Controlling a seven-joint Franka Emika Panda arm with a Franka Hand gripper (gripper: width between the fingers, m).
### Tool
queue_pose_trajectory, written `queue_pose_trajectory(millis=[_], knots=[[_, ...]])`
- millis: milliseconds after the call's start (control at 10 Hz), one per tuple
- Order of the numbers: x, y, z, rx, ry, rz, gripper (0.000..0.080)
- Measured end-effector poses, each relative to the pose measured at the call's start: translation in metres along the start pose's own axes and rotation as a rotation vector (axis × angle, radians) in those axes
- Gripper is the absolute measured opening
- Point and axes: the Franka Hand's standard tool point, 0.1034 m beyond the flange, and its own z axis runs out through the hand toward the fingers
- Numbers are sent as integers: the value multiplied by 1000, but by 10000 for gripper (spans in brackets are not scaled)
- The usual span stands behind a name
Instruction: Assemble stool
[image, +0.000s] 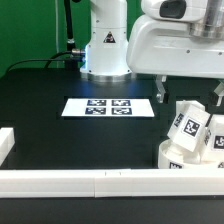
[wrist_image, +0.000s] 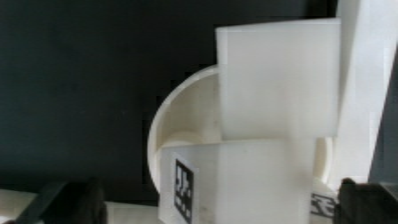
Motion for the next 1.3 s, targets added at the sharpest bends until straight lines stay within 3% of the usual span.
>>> queue_pose_trajectory(millis=[500,900,1100,1300], knots=[[2,-2,19,-6,-1,-6,649],[1,-1,20,-6,-4,-7,649],[2,3,20,-6,-2,-5,374],[3,6,19,-6,-1,-1,355]])
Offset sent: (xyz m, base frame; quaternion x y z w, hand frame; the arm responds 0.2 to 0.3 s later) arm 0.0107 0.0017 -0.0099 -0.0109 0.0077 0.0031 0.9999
